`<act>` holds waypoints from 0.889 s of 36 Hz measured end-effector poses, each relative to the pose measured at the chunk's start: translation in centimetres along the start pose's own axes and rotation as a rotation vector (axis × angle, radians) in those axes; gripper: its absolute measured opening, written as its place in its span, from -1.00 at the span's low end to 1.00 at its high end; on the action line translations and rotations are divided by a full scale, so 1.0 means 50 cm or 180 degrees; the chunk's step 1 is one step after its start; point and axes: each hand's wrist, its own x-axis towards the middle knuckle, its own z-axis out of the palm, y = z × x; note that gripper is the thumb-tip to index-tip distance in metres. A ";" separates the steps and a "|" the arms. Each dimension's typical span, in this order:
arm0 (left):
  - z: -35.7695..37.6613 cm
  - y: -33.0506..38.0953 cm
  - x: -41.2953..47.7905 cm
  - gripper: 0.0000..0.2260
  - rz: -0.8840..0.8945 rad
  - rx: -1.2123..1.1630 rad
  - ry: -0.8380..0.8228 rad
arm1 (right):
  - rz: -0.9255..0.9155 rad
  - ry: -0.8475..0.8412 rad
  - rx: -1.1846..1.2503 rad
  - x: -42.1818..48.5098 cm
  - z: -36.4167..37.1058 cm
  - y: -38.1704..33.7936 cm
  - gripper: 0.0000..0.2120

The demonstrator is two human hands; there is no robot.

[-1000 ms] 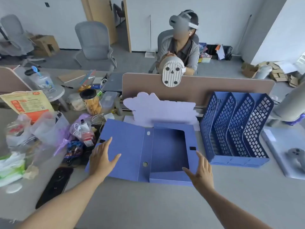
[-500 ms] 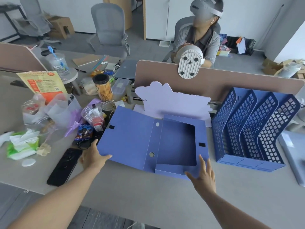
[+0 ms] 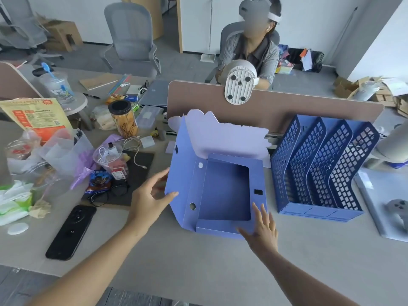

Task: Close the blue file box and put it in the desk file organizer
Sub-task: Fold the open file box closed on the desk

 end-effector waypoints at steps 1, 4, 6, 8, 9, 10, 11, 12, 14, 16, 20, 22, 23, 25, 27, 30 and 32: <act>0.013 0.011 -0.002 -0.43 0.0059 -0.0006 -0.0143 | -0.0048 0.0037 0.0088 0.003 -0.007 -0.010 -0.16; 0.051 0.031 -0.005 -0.40 0.0191 0.0122 -0.0499 | -0.0234 0.0158 0.0520 0.017 -0.034 -0.051 -0.28; 0.073 0.036 -0.005 -0.37 0.0173 0.0086 -0.0840 | -0.0308 0.0162 0.0872 0.031 -0.056 -0.083 -0.36; 0.092 0.033 0.001 -0.37 0.0073 -0.0040 -0.1262 | -0.0402 0.0173 0.1175 0.041 -0.079 -0.116 -0.41; 0.100 0.031 0.008 -0.39 0.0015 -0.0105 -0.1409 | -0.0466 0.0182 0.1237 0.043 -0.092 -0.132 -0.43; 0.109 0.033 0.016 -0.44 -0.0063 -0.0172 -0.1475 | -0.0530 0.0196 0.1274 0.043 -0.104 -0.147 -0.45; 0.119 0.036 0.026 -0.50 -0.0160 -0.0266 -0.1461 | -0.0581 0.0211 0.1319 0.042 -0.114 -0.158 -0.46; 0.131 0.038 0.039 -0.55 -0.0274 -0.0398 -0.1365 | -0.0626 0.0241 0.1382 0.042 -0.121 -0.167 -0.47; 0.155 0.037 0.071 -0.57 -0.0476 -0.0572 -0.1111 | -0.0688 0.0272 0.1600 0.041 -0.128 -0.175 -0.47; 0.175 0.029 0.105 -0.51 -0.0685 -0.0504 -0.1066 | -0.0603 0.0168 0.1952 0.036 -0.131 -0.179 -0.46; 0.204 -0.002 0.144 -0.31 -0.1184 -0.0234 -0.1245 | -0.0439 -0.0136 0.2376 0.021 -0.144 -0.186 -0.58; 0.215 -0.021 0.148 -0.12 -0.1241 -0.0058 -0.1388 | -0.0480 -0.0248 0.2447 0.017 -0.146 -0.183 -0.55; 0.222 -0.033 0.148 0.00 -0.1258 0.0012 -0.1492 | -0.0484 -0.0300 0.2490 0.017 -0.146 -0.180 -0.51; 0.242 -0.048 0.144 0.10 -0.1338 0.0072 -0.1657 | -0.0445 -0.0333 0.2476 0.014 -0.145 -0.173 -0.41; 0.262 -0.053 0.135 0.08 -0.1486 0.0056 -0.1650 | -0.0426 -0.0277 0.2245 0.015 -0.142 -0.161 -0.31; 0.289 -0.067 0.124 0.06 -0.1666 0.0074 -0.1513 | -0.0277 -0.0145 0.1863 0.021 -0.130 -0.131 -0.15; 0.298 -0.077 0.121 0.13 -0.1732 0.0118 -0.1491 | -0.0127 -0.0167 0.1825 0.023 -0.119 -0.108 -0.06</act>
